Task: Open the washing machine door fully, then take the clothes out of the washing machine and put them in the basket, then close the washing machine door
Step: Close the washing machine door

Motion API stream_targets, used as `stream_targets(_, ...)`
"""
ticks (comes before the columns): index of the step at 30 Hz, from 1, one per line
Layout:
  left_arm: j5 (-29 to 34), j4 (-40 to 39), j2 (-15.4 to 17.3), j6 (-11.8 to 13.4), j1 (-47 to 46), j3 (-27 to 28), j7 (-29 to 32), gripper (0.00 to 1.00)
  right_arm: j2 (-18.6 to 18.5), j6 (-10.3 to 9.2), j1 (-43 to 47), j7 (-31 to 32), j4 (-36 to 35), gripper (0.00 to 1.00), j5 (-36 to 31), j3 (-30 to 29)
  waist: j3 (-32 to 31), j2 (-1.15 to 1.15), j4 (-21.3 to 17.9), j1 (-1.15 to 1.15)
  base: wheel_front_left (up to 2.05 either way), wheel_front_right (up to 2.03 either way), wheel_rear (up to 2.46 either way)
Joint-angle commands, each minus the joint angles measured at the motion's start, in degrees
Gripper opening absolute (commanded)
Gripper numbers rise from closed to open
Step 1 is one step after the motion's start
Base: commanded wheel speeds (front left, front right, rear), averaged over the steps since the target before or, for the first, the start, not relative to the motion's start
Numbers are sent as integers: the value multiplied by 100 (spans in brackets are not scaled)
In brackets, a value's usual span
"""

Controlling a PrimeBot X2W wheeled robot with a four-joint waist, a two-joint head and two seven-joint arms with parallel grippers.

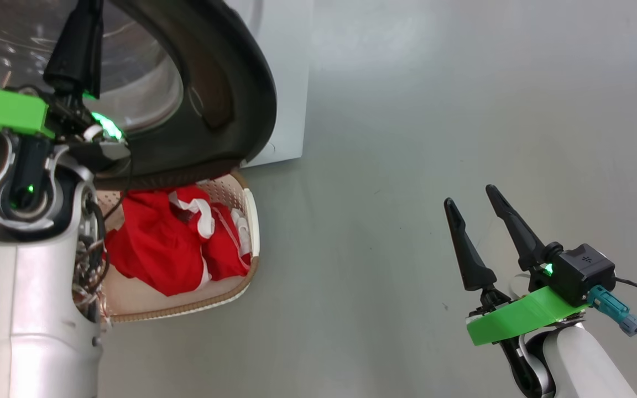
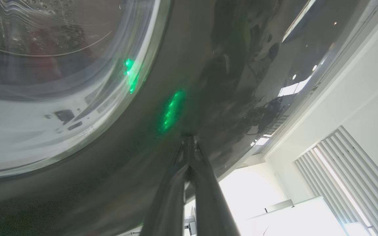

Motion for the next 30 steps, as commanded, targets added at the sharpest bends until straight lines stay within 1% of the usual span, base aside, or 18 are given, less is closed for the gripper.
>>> stream_targets(1, 53, -61, 232, -70, -216, 85, 29, 0, 12, 20, -112, -35, -153, 100, -75, 100, 67, 0, -7, 0, 0, 0, 0)
stream_targets(6, 46, 166, 205, -193, -343, 41, 77, 0, 12, 20, -137, -35, -139, 100, -109, 64, 120, 0, 34, 0, 0, 0, 0)
stream_targets(11, -55, 254, 159, -279, -224, 30, 174, 0, 12, 20, -124, -35, -87, 100, -123, 43, 34, 0, 129, 0, 0, 0, 0)
stream_targets(13, -80, 240, 144, -308, -100, 26, 196, 54, 12, 20, -106, -35, -71, 100, -114, 38, -35, 0, 179, 0, 0, 0, 0)
stream_targets(14, -91, 226, 137, -314, -22, 22, 208, 100, 12, 20, -97, -35, -62, 100, -109, 35, -76, 0, 205, 0, 0, 0, 0)
stream_targets(19, -87, 45, 119, -344, 348, -18, 249, 100, 12, 20, -65, -35, -31, 100, -91, 5, -267, 0, 325, 0, 0, 0, 0)
stream_targets(22, 111, -210, 156, -402, 707, -117, 210, 100, 12, 20, -33, -35, -26, 100, -83, -2, -429, 0, 416, 0, 0, 0, 0)
stream_targets(24, 502, -401, 261, -448, 976, -251, 34, 100, 12, 20, -13, -35, -10, 100, -86, 3, -535, 0, 470, 0, 0, 0, 0)
stream_targets(27, 977, -609, 323, -483, 1398, -367, -306, 100, 12, 20, 21, -35, 35, 100, -89, 8, -713, 0, 528, 0, 0, 0, 0)
stream_targets(30, 1737, -786, 538, -511, 1829, -577, -714, 100, 12, 20, 68, -35, 59, 100, -111, -39, -892, 0, 578, 0, 0, 0, 0)
